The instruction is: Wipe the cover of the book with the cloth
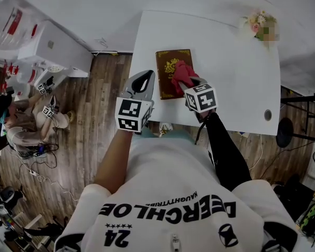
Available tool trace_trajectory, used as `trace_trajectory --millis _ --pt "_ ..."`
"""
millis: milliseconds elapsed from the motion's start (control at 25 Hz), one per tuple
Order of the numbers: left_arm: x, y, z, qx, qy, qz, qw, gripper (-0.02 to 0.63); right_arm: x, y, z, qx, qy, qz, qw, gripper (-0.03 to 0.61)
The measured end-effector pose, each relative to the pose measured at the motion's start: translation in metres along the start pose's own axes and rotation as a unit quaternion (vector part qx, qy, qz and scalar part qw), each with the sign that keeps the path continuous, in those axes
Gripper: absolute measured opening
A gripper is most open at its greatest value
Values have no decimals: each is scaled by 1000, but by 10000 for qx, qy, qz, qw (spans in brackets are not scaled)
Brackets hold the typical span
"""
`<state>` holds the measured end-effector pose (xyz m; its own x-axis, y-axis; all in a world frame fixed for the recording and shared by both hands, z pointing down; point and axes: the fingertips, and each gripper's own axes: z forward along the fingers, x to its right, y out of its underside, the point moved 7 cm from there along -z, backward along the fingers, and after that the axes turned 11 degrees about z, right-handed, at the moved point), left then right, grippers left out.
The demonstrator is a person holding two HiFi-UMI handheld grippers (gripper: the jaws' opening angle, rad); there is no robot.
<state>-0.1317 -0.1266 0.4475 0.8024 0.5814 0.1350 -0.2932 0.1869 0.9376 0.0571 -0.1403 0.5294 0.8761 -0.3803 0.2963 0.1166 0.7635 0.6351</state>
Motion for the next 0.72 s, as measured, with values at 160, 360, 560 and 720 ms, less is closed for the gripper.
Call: trace_trajectory --millis 160,360,560,720 --pt "-3 1 -9 -22 -123 -26 9999 57 -47 4 11 -245 -672 -341 9969 101" --pt "-4 2 -17 -21 -225 -27 9997 57 -89 33 34 -968 -1070 -874 9857 101" --pt "-5 2 -25 -20 -307 -57 9995 57 -77 38 31 -946 -856 -830 9884 101" --pt "-4 1 -24 -9 -310 -63 9995 57 -44 35 19 -803 -511 -414 9946 101"
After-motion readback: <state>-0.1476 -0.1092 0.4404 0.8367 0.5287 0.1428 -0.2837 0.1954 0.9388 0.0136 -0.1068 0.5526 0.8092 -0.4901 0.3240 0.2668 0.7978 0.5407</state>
